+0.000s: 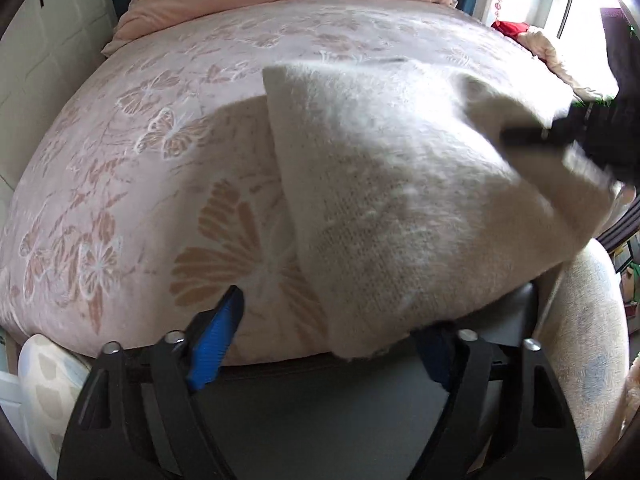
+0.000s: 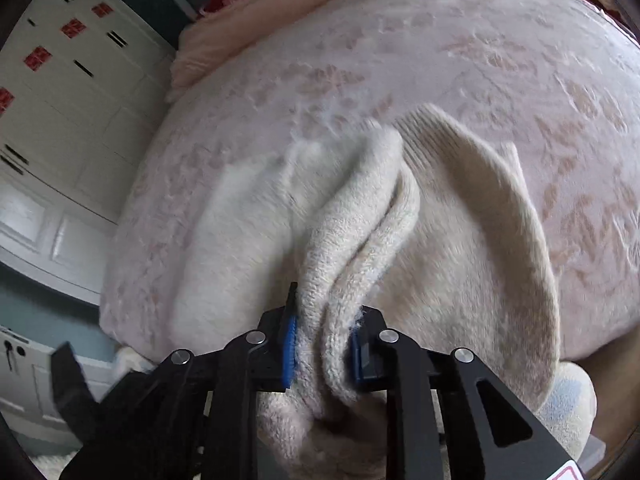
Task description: Fold small clothes
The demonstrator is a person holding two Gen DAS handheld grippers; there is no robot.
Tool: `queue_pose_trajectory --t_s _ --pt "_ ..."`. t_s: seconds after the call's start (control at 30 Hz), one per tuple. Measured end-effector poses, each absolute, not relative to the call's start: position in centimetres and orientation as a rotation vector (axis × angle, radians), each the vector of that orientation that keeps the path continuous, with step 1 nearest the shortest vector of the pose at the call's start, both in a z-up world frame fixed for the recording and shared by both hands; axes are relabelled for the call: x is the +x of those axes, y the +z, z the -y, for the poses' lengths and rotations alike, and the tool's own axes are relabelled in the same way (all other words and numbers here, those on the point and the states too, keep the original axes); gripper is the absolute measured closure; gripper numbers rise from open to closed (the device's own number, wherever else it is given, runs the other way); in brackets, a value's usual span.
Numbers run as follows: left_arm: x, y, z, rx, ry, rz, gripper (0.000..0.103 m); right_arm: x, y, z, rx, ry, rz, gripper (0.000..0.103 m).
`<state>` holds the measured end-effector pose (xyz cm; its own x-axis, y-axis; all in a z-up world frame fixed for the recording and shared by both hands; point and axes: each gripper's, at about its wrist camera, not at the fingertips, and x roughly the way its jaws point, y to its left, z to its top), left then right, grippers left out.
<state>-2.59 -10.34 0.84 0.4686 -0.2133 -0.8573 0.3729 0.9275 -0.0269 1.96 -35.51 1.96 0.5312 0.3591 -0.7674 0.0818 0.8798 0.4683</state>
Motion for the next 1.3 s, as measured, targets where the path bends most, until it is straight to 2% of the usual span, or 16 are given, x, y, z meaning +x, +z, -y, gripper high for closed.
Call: queue_pose_trajectory --t_s 0.07,0.2,0.27,0.37,0.43,0.5,0.6,0.7,0.73,0.77,0.87,0.9,1.0,1.13,1.23,1.3 --pt "-2.7 1.5 10.6 0.171 -0.391 -1.006 0.047 1.3 6.4 36.3 0.498 0.223 -0.894 0.087" --pt "-2.4 2.0 11.8 0.156 -0.427 -1.022 0.052 -0.6 11.1 38.4 0.382 0.157 -0.775 0.087" --pt "-2.1 1.5 12.5 0.158 -0.440 -1.043 0.052 -0.6 8.2 41.0 0.359 0.057 -0.849 0.087" --pt "-2.3 0.8 13.6 0.186 -0.460 -1.053 0.051 -0.1 -1.0 44.7 0.457 -0.033 -1.071 0.085" --pt "-2.7 0.4 14.2 0.218 -0.473 -1.061 0.051 -1.2 -4.2 45.7 0.572 -0.010 -1.068 0.080" --pt "-3.1 0.5 14.4 0.256 -0.470 -1.062 0.051 -1.9 -3.1 46.3 0.633 -0.001 -1.020 0.076" --pt "-3.6 1.9 13.4 0.241 -0.506 -1.062 0.051 -2.3 0.1 46.1 0.528 -0.073 -0.979 0.071" --pt "-4.2 4.4 12.2 0.201 -0.537 -1.045 0.050 -3.6 3.7 45.6 0.425 -0.090 -0.898 0.071" --pt "-4.2 5.4 11.8 0.164 -0.546 -1.034 0.047 -4.2 4.8 45.3 0.419 -0.069 -0.878 0.071" --pt "-4.3 6.7 11.5 0.116 -0.555 -1.006 0.044 -4.6 5.7 44.7 0.417 -0.027 -0.865 0.074" --pt "-3.8 9.1 12.4 0.071 -0.576 -0.941 0.041 -4.5 5.9 42.5 0.420 0.091 -0.880 0.094" --pt "-3.3 9.3 13.1 0.080 -0.577 -0.932 0.041 -4.3 5.5 41.2 0.434 0.139 -0.911 0.096" --pt "-1.8 8.5 14.4 0.123 -0.511 -0.957 0.041 -3.4 4.6 36.9 0.426 0.231 -0.955 0.096" --pt "-1.1 8.7 12.2 0.080 -0.443 -0.959 0.041 -1.3 4.7 31.4 0.345 0.318 -0.951 0.096" --pt "-0.9 8.8 9.9 0.093 -0.371 -0.949 0.037 1.3 -1.4 27.8 0.282 0.340 -1.141 0.096" --pt "-0.7 8.4 8.6 0.062 -0.346 -0.976 0.037 1.4 -3.1 27.2 0.336 0.376 -1.134 0.101"
